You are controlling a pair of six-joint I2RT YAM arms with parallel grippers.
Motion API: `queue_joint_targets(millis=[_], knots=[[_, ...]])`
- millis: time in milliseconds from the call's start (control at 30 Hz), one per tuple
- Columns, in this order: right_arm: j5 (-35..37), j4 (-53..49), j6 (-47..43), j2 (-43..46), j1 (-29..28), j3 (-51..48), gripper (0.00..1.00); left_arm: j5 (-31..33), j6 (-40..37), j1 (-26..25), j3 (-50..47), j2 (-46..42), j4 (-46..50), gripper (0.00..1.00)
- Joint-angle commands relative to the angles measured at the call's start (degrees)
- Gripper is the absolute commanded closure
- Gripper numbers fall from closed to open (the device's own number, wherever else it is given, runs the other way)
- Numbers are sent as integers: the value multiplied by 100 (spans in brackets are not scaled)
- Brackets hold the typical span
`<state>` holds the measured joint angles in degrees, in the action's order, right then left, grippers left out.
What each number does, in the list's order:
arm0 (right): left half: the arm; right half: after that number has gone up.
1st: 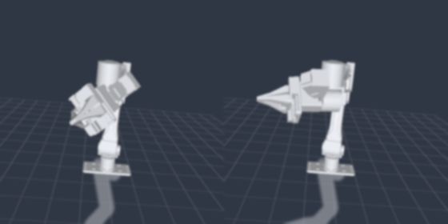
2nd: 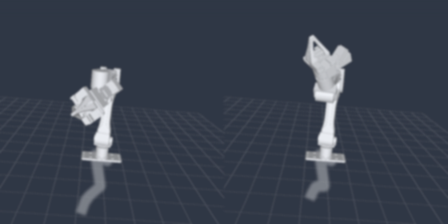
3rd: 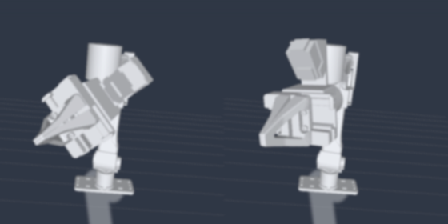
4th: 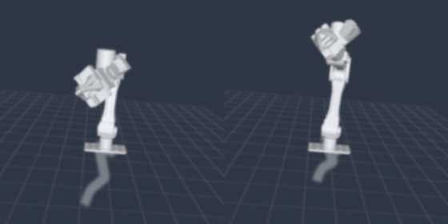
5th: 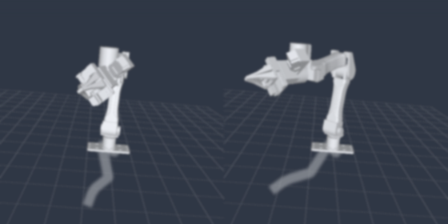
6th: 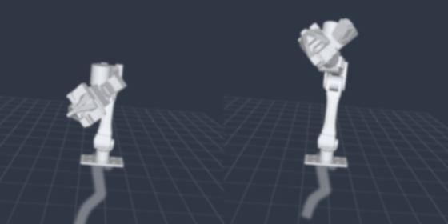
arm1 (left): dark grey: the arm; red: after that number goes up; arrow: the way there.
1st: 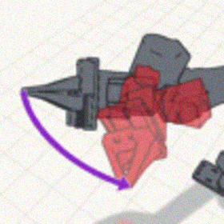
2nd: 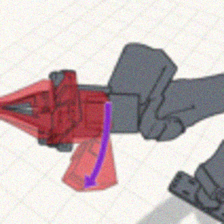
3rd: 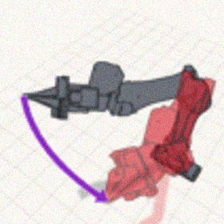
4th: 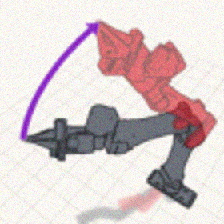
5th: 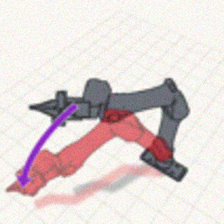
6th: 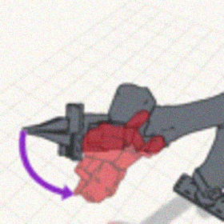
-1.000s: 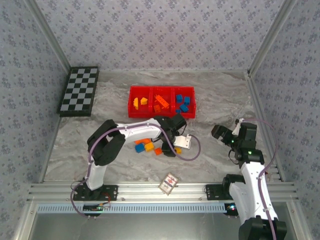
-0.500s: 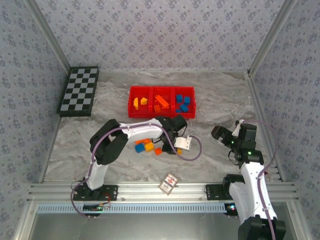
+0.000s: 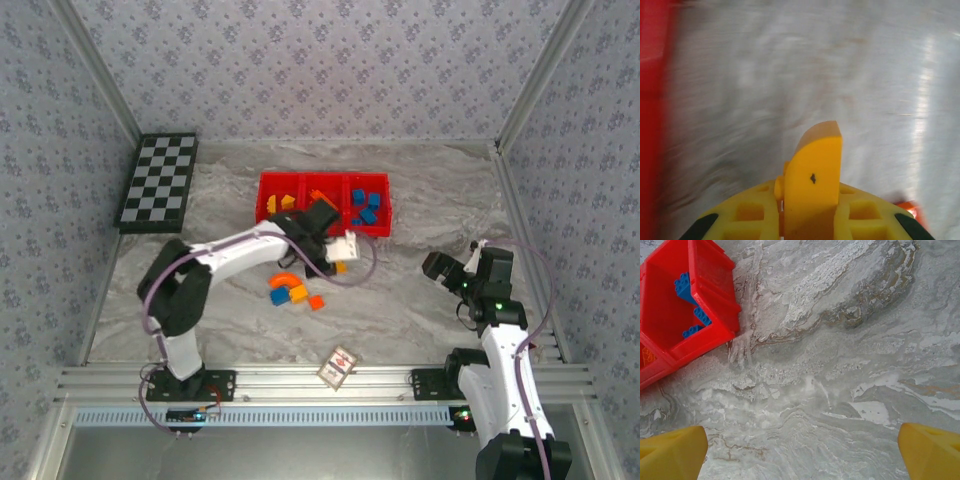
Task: Sort the legos into containers by color
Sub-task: Place the lego in the container.
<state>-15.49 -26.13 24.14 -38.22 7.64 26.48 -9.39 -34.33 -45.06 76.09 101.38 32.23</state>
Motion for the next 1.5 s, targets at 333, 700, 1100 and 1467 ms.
queue_joint_targets(millis=[333,700,1100,1467], knots=[[-152,-24,3,7,66,-37,0,776,1308,1728,1787,976,255,94],[-148,52,30,-32,81,-42,0,965,1762,2177,1673,1103,109,94],[-148,127,12,-151,82,-42,0,842,1670,2178,1459,1120,135,71],[-113,184,16,-159,85,-73,0,779,1788,2177,1193,562,39,49]])
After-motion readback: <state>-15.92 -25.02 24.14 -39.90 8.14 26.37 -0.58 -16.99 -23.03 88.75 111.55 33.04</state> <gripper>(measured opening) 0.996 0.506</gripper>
